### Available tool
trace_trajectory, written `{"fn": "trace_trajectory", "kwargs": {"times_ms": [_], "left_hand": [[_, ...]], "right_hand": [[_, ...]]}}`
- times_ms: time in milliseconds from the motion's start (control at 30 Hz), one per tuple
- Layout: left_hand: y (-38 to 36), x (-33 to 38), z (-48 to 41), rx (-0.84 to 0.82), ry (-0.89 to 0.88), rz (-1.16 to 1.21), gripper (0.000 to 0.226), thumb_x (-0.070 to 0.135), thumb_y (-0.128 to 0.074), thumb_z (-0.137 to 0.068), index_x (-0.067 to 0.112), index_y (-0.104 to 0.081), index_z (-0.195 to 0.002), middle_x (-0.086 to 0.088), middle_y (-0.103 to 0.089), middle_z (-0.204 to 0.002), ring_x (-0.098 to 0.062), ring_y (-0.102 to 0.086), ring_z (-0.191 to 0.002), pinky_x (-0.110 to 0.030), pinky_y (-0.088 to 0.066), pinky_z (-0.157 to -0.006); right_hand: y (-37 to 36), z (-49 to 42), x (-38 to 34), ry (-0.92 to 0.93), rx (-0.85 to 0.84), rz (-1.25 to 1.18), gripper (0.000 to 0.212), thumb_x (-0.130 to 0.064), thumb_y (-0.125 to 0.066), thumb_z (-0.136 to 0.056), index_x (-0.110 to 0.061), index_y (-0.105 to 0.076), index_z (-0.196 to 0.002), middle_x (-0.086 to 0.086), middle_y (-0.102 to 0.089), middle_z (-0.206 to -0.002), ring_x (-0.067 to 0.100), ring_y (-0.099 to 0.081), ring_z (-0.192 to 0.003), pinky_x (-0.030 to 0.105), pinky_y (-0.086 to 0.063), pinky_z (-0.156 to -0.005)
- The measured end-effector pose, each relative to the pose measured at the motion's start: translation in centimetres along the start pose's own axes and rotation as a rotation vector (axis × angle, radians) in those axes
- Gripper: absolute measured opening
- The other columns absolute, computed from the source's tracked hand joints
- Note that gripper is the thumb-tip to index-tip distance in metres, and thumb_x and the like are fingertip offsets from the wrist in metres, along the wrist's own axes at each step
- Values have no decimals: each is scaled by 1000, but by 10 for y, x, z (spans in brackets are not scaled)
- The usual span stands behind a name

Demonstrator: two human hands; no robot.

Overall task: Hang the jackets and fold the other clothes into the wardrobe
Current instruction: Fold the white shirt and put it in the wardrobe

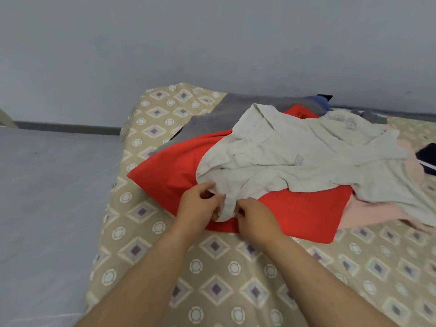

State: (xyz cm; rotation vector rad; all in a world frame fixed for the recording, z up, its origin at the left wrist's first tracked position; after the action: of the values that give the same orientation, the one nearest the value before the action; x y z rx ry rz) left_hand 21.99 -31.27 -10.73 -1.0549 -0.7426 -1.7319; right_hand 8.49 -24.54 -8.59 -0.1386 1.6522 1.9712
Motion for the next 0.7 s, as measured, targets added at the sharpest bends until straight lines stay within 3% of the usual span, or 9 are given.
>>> {"fn": "trace_trajectory", "kwargs": {"times_ms": [100, 200, 267, 367, 500, 567, 633, 700], "left_hand": [[-14, -4, 1, -51, 68, 102, 17, 21, -73, -87, 9, -67, -97, -2, -56, -62, -9, -44, -45, -18, -35, -39], [-7, -10, 14, -37, 55, 77, 27, 35, -73, -86, 9, -67, -88, 3, -62, -74, -9, -53, -61, -19, -41, -52], [-12, -20, 33, -158, 112, 136, 25, 37, -68, -89, 12, -65, -90, -2, -63, -77, -16, -56, -67, -24, -41, -59], [-27, -39, 68, -342, 242, 227, 13, 26, -66, -92, 14, -70, -86, -8, -70, -75, -16, -63, -59, -23, -47, -52], [-14, -44, 98, -287, 224, 300, 15, -4, -60, -91, -4, -64, -105, -21, -73, -98, -26, -70, -85, -36, -58, -75], [-12, -45, 122, -334, 233, 337, 16, -6, -55, -93, -7, -63, -107, -25, -71, -103, -30, -70, -88, -37, -58, -73], [-3, -49, 154, -375, 209, 308, 14, -5, -52, -95, -5, -66, -95, -21, -72, -92, -27, -70, -78, -34, -58, -62], [14, -56, 189, -379, 189, 295, 17, -6, -50, -96, -4, -66, -91, -21, -71, -91, -27, -69, -77, -32, -58, -63]], "right_hand": [[-7, 19, -8, 70, -13, -45, 19, -10, -54, -89, -17, -50, -72, 7, -63, -83, 23, -55, -77, 36, -37, -66], [-14, 54, -16, 67, 7, -229, 28, -11, -57, -90, -25, -46, -69, -7, -54, -74, 5, -48, -71, 21, -34, -62], [-12, 75, -13, -3, 22, -420, 23, -13, -59, -92, -22, -52, -71, -4, -54, -71, 2, -49, -68, 15, -39, -62], [-12, 103, -9, -105, 3, -698, 16, -14, -62, -92, -11, -60, -77, 10, -57, -69, 4, -49, -58, 16, -39, -53], [-12, 148, -12, -119, 7, -788, 20, -12, -65, -90, -16, -63, -70, -6, -52, -63, 9, -44, -61, 25, -38, -62], [-7, 169, -11, -109, 41, -831, 23, -9, -66, -88, -19, -65, -68, -4, -53, -63, 10, -45, -61, 27, -38, -63], [-6, 192, -17, -78, 52, -800, 18, -9, -68, -86, -17, -66, -70, 3, -56, -63, 8, -47, -59, 25, -40, -58], [-9, 216, -24, -49, 99, -765, 16, -7, -70, -84, -17, -68, -71, 0, -58, -61, 5, -47, -57, 20, -40, -55]]}}
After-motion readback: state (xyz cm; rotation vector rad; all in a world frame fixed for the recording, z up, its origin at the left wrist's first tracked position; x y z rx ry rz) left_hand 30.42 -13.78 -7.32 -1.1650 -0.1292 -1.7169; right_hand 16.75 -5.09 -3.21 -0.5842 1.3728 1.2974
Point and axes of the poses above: each hand's wrist, its own z-axis away from the middle knuckle, its own y-axis out of the back of the hand, x = y × z, the point moved 9 cm from there along -z, towards the middle knuckle
